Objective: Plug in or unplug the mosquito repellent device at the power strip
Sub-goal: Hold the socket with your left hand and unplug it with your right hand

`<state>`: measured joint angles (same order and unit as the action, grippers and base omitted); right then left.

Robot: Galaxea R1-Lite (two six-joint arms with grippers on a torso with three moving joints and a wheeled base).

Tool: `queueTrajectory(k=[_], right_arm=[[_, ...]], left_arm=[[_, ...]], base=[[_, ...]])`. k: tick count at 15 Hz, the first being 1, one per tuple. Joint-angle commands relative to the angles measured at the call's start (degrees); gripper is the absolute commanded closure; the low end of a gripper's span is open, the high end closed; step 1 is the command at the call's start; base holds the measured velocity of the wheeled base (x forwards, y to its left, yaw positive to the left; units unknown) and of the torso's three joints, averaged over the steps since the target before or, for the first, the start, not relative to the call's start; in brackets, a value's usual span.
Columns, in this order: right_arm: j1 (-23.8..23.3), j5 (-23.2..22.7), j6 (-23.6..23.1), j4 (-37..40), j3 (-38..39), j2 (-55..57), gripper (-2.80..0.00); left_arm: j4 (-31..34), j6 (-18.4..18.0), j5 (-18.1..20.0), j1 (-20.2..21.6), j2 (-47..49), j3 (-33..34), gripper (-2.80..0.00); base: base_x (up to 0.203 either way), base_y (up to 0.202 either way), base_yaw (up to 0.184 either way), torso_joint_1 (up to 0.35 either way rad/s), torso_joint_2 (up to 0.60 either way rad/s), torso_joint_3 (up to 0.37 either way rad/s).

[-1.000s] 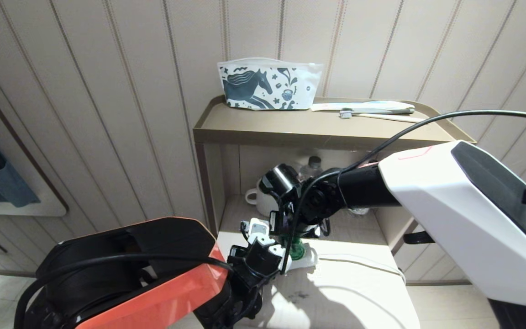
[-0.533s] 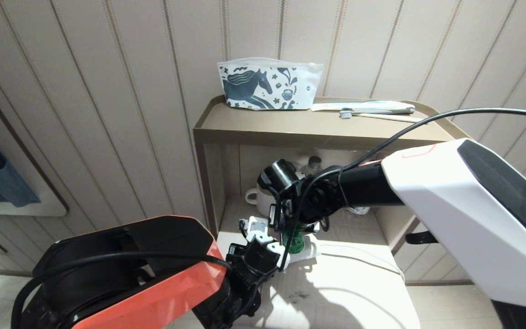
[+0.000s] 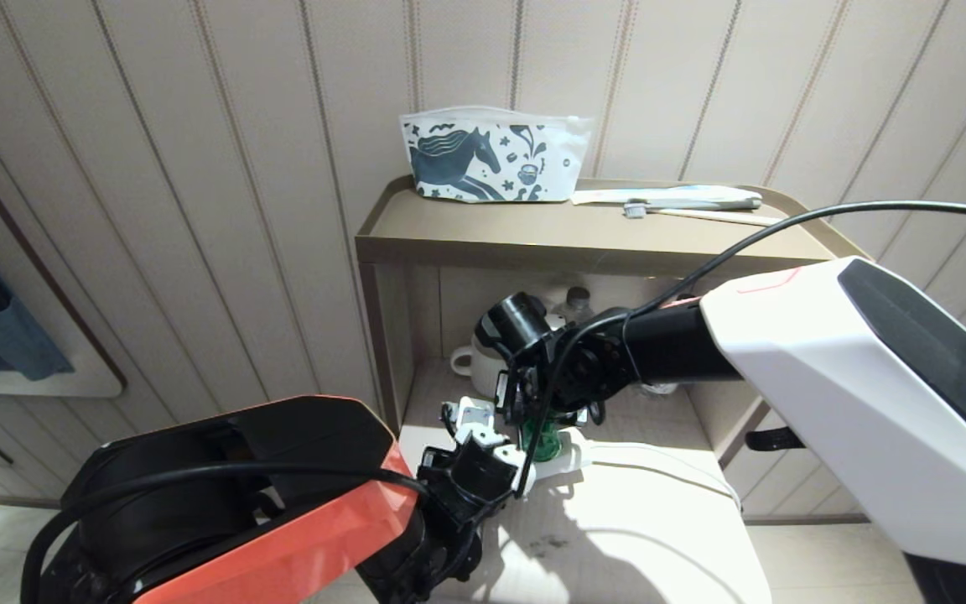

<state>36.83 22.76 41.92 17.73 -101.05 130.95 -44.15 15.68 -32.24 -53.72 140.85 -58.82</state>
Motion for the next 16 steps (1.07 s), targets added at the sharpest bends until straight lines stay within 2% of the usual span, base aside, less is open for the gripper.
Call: queueTrajectory(k=[1,5,10,12,14,16], right_arm=[[0.00,-0.06,0.09,0.64,0.07,0.27,0.00],[0.00,-0.08,0.09,0.56,0.00,0.47,0.00],[-0.09,-0.09,0.00,0.56,-0.64,0.53,0.00],[-0.09,-0.12,-0.01,0.56,-1.30,0.77,0.00],[0.00,-0.08,-0.21,0.64,-2.20,1.44,0.00],[0.09,0.00,-0.26,0.73,-2.66,1.50,0.00]], left_arm=[[-0.72,0.00,-0.16,-0.03,-1.87,-0.23,0.00],[-0.63,-0.12,-0.10,-0.15,-4.36,-0.33,0.00],[-0.90,0.60,0.08,-0.21,-4.03,3.06,0.00],[-3.70,0.80,0.16,-2.32,-2.31,6.48,0.00],[-6.97,0.49,0.16,-3.78,-0.56,7.43,0.00],[-7.26,0.49,0.25,-4.02,-0.49,7.40,0.00]], base=[[0.000,0.000,0.000,0.000,0.00,0.000],[0.000,0.000,0.000,0.000,0.00,0.000],[0.000,0.000,0.000,0.000,0.00,0.000],[0.000,0.000,0.000,0.000,0.00,0.000],[0.000,0.000,0.000,0.000,0.00,0.000],[0.000,0.000,0.000,0.000,0.00,0.000]])
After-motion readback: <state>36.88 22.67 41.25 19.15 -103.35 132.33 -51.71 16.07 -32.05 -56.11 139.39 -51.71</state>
